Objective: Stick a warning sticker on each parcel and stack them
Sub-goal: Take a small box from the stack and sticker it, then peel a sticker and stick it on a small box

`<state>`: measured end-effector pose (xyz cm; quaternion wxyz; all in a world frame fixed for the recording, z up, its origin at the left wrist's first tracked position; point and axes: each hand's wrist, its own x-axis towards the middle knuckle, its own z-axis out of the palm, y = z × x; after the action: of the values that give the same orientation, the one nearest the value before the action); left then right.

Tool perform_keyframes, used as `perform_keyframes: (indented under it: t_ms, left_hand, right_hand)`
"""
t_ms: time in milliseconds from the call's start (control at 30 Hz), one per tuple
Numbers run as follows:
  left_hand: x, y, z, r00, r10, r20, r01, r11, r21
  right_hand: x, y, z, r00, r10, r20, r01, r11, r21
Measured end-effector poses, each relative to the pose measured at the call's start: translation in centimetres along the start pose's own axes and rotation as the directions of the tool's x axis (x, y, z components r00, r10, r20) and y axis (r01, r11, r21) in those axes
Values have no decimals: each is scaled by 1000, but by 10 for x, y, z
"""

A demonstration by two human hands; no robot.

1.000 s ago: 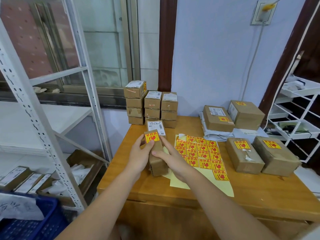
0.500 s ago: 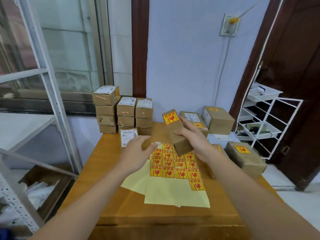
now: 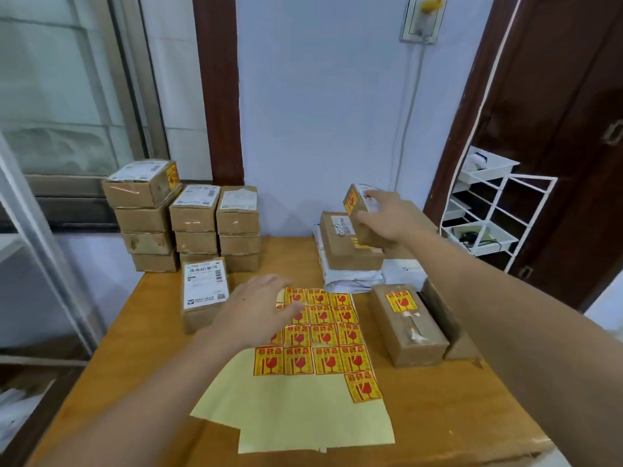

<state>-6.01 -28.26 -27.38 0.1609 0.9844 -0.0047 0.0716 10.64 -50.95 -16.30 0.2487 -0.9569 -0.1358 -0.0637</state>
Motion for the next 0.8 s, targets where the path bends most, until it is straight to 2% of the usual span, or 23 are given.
perform_keyframes:
  t_ms: [133,300,433,567,700,800]
  left_hand:
    - [20,-11,9,1000,19,23,-19,1000,-1]
    - [39,-17,21,999,22,32,-22,1000,5]
    - [45,-19,28,999,39,38,-39,999,4]
    - [42,-23,29,998,38,46,-39,999,22]
    - [27,-29,18,1000,27,5,-27,1000,-2]
    - [9,-39,5,1000,6,-24,-6,1000,5]
  right_hand:
    - [46,1,18,999,54,-3,-54,992,-111]
    - [98,12,52,998,55,38,-48,982,-182]
    - [113,23,71,995,96,39,-80,949,-306]
    - [113,22,76,995,99,28,-83,933,-351]
    - [93,5,70,998,-60,-11,51,925,-378]
    - [65,-20,73,990,-142,2,138,958,-252]
